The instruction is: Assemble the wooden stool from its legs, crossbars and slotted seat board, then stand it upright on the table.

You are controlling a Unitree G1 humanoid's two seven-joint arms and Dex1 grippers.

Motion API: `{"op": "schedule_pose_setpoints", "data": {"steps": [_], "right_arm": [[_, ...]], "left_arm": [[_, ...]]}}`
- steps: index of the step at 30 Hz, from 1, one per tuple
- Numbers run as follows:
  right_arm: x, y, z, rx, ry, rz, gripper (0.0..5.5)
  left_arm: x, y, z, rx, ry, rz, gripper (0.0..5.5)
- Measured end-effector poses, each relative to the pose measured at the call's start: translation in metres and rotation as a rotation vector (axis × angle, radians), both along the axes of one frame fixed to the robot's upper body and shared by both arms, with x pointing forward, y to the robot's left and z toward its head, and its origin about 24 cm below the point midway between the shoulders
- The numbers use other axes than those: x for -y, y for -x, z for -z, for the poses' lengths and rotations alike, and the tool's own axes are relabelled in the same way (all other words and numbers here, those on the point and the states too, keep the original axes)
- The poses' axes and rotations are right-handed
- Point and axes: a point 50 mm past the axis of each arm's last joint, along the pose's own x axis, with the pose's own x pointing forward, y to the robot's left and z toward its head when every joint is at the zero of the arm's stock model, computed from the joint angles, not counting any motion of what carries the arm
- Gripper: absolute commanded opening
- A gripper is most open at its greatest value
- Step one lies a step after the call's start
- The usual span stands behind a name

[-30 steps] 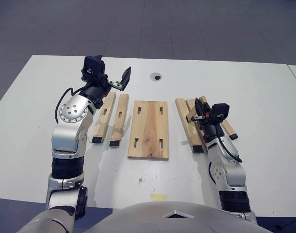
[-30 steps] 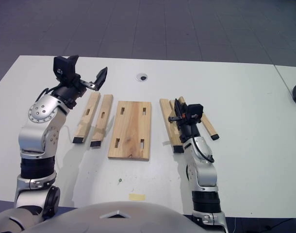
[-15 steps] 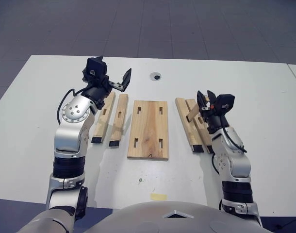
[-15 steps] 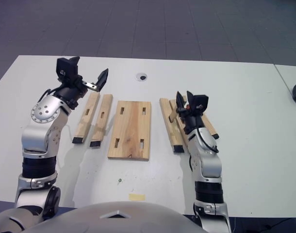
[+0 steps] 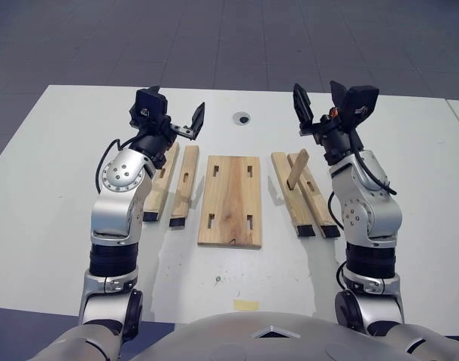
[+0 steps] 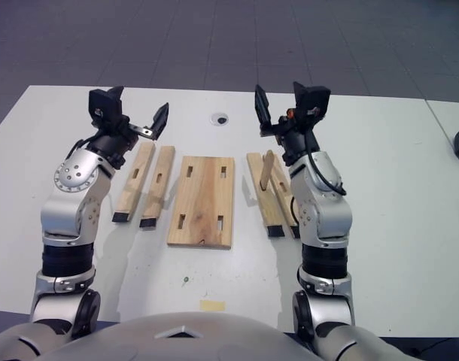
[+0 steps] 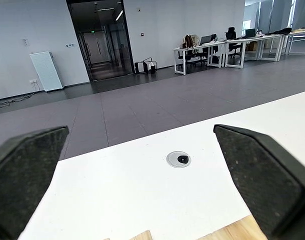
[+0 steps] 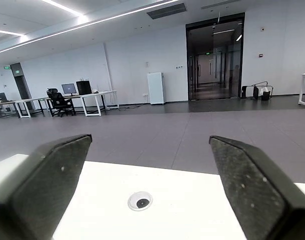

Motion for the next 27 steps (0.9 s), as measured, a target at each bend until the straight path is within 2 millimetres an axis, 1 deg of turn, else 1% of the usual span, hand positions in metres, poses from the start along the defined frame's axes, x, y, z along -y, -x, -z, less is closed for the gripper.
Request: {"op": "schedule_pose_setpoints", "data": {"steps": [2, 3, 8, 17, 20, 27], "right_arm": [[0.002, -0.002, 0.015, -0.061, 0.011, -0.003, 5.29], [0.003, -0.003, 0.018, -0.071, 0.014, -0.002, 5.35], [0.004, -0.006, 0.036, -0.114, 0.035, -0.018, 5.35], [0.003, -0.007, 0.035, -0.088, 0.058, -0.030, 5.35], [0.002, -0.007, 0.025, -0.053, 0.058, -0.031, 5.35], [-0.004, -0.010, -0.019, 0.070, 0.025, -0.053, 5.35]], "left_arm": [[0.002, 0.001, 0.002, -0.005, 0.001, -0.001, 5.40], [0.001, 0.001, 0.002, -0.005, -0.001, -0.003, 5.40], [0.002, 0.001, 0.004, -0.007, -0.003, -0.009, 5.40], [0.003, 0.001, 0.004, -0.006, -0.002, -0.007, 5.40], [0.004, 0.001, 0.004, -0.007, 0.000, -0.003, 5.40], [0.005, 0.001, 0.005, -0.005, 0.004, -0.001, 5.40]]}}
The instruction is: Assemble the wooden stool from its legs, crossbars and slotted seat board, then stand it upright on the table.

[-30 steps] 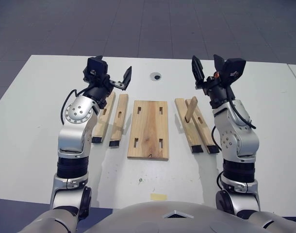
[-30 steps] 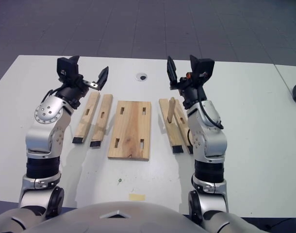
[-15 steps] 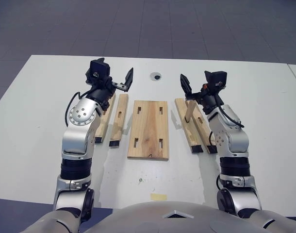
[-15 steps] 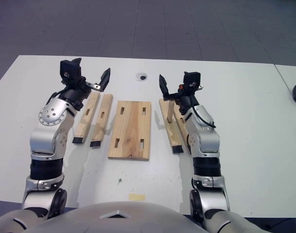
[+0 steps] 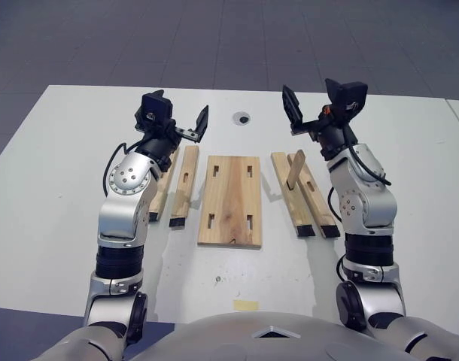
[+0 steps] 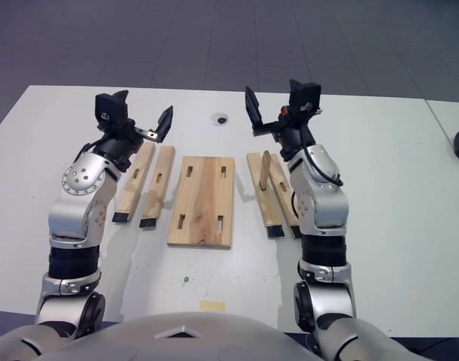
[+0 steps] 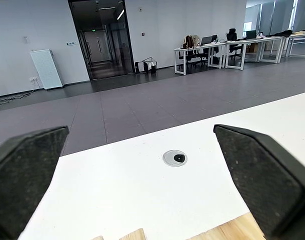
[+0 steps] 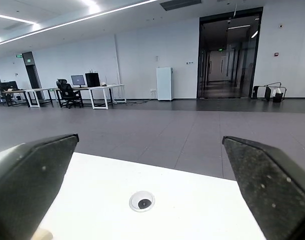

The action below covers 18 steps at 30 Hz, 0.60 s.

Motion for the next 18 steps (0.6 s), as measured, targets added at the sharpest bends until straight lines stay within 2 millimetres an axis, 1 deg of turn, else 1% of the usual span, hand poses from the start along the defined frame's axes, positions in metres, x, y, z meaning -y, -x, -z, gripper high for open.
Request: {"op": "schedule_pose_setpoints", "data": {"steps": [4, 6, 7, 8, 9, 10, 11, 12, 13, 14, 15, 16, 18], "right_arm": [[-0.008, 0.004, -0.041, 0.107, -0.088, -0.039, 5.35], [-0.014, 0.008, -0.055, 0.138, -0.131, -0.074, 5.35], [-0.016, 0.009, -0.054, 0.130, -0.143, -0.084, 5.35], [-0.017, 0.010, -0.049, 0.109, -0.148, -0.089, 5.35], [-0.016, 0.010, -0.036, 0.058, -0.147, -0.088, 5.35], [-0.015, 0.008, -0.011, -0.047, -0.127, -0.088, 5.35], [-0.011, 0.008, 0.025, -0.197, -0.099, -0.066, 5.35], [-0.006, 0.010, 0.049, -0.295, -0.079, -0.048, 5.35], [0.003, 0.016, 0.082, -0.432, -0.048, -0.030, 5.35], [0.012, 0.027, 0.111, -0.555, -0.031, -0.011, 5.35], [0.017, 0.034, 0.127, -0.616, -0.029, -0.006, 5.35], [0.019, 0.035, 0.128, -0.610, -0.032, -0.008, 5.35], [0.024, 0.033, 0.123, -0.579, -0.052, 0.004, 5.35]], "left_arm": [[0.000, 0.000, 0.000, 0.000, 0.000, 0.000, 5.40], [0.000, 0.000, 0.000, 0.000, 0.000, 0.000, 5.40], [0.000, 0.000, 0.000, 0.000, 0.000, 0.000, 5.40], [0.000, 0.000, 0.000, 0.000, 0.000, 0.001, 5.40], [0.000, 0.000, 0.000, -0.001, 0.000, 0.000, 5.40], [0.000, 0.000, 0.000, -0.002, 0.001, 0.001, 5.40], [0.000, 0.000, 0.000, -0.001, 0.001, 0.001, 5.40], [0.001, 0.000, 0.000, -0.001, 0.001, 0.003, 5.40], [0.001, 0.001, 0.000, -0.003, 0.000, 0.005, 5.40], [0.001, 0.001, 0.000, -0.005, 0.001, 0.005, 5.40], [0.001, 0.002, 0.000, -0.008, 0.002, 0.003, 5.40], [0.002, 0.003, 0.000, -0.011, 0.008, 0.006, 5.40], [0.008, 0.005, 0.001, -0.020, 0.033, 0.020, 5.40]]}}
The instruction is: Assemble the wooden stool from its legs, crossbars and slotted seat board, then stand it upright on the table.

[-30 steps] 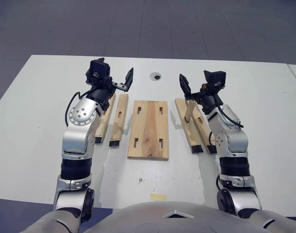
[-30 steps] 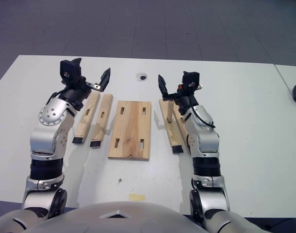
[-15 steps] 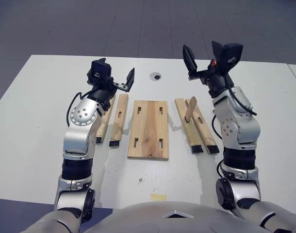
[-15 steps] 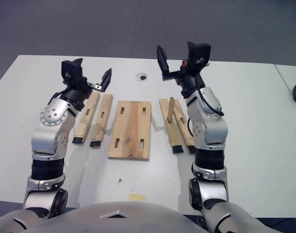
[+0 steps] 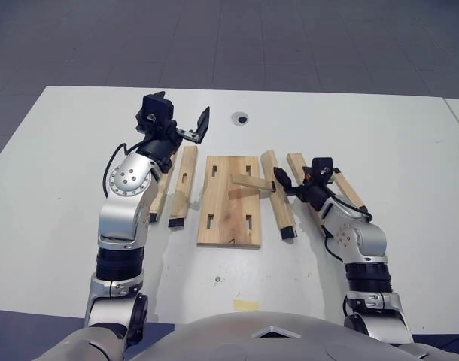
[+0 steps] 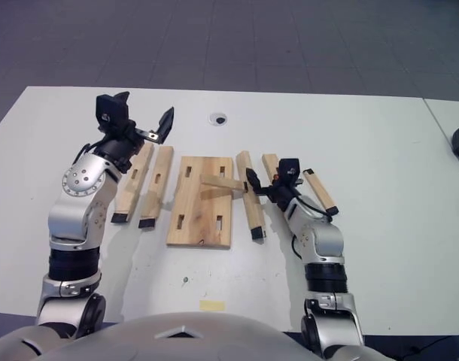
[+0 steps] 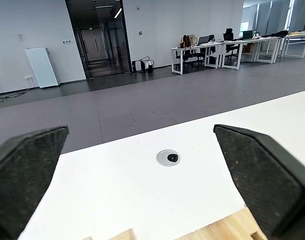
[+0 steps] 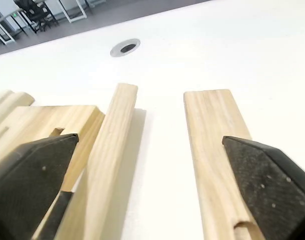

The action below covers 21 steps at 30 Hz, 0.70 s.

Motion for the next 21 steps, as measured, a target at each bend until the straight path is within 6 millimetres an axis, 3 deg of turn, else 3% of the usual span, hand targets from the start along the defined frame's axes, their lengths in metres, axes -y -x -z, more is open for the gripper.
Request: {"op": "schedule_pose_setpoints", "data": {"steps": [6, 10, 14, 18, 21], "right_arm": [[-0.006, -0.003, -0.030, 0.166, -0.109, -0.005, 5.35], [-0.017, 0.017, -0.040, 0.180, -0.176, -0.147, 5.35], [-0.015, 0.041, -0.025, 0.021, -0.111, -0.251, 5.35], [-0.017, 0.060, -0.001, -0.171, -0.060, -0.331, 4.80], [-0.018, 0.063, 0.006, -0.245, -0.053, -0.297, 4.37]], "left_arm": [[0.005, 0.002, 0.004, -0.023, 0.003, 0.012, 5.40], [0.003, 0.002, 0.003, -0.023, -0.006, 0.010, 5.40], [0.001, 0.002, 0.003, -0.028, -0.016, 0.013, 5.40], [0.001, 0.002, 0.004, -0.034, -0.020, 0.013, 5.40], [0.003, 0.002, 0.005, -0.038, -0.028, 0.021, 5.40]]}}
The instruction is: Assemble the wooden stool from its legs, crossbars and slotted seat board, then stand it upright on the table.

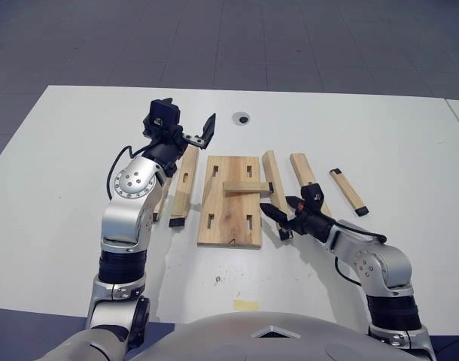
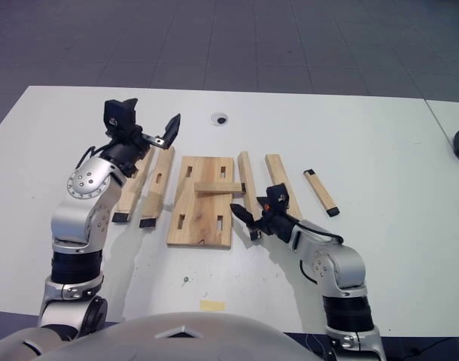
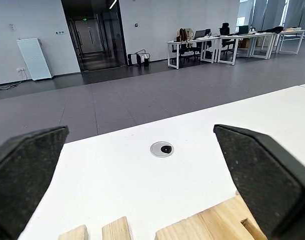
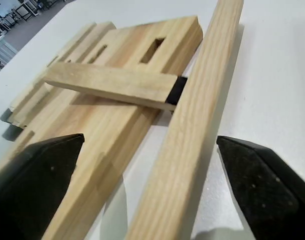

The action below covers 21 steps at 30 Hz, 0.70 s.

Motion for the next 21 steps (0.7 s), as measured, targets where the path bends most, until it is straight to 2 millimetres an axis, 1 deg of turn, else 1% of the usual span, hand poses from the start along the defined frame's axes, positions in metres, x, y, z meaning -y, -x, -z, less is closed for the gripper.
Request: {"op": "schedule_pose_setpoints", "data": {"steps": [5, 6, 7, 13, 14, 17, 19, 21], "right_arm": [[-0.003, -0.002, -0.002, -0.031, 0.036, 0.015, 3.48], [-0.003, -0.002, -0.003, -0.034, 0.047, 0.017, 3.38], [-0.003, -0.002, -0.003, -0.037, 0.057, 0.022, 3.11], [0.002, -0.005, -0.004, -0.046, 0.140, 0.043, 1.92], [0.002, -0.005, -0.004, -0.045, 0.145, 0.044, 1.83], [0.003, -0.007, -0.006, -0.026, 0.150, 0.054, 1.25], [0.003, -0.011, -0.008, -0.008, 0.148, 0.067, 1.05], [0.004, -0.019, -0.014, 0.031, 0.127, 0.087, 1.05]], "left_arm": [[0.003, 0.003, 0.001, -0.005, -0.010, 0.010, 5.40], [0.003, 0.004, 0.001, -0.006, -0.010, 0.011, 5.40], [0.003, 0.005, 0.002, -0.011, -0.011, 0.011, 5.40], [-0.001, 0.006, 0.005, -0.020, -0.031, -0.008, 5.40], [-0.002, 0.005, 0.004, -0.018, -0.040, -0.013, 5.40], [-0.006, 0.004, 0.002, -0.005, -0.065, -0.026, 5.40], [-0.007, 0.003, 0.002, -0.003, -0.072, -0.030, 5.40], [-0.010, -0.001, -0.001, 0.004, -0.075, -0.034, 5.40]]}}
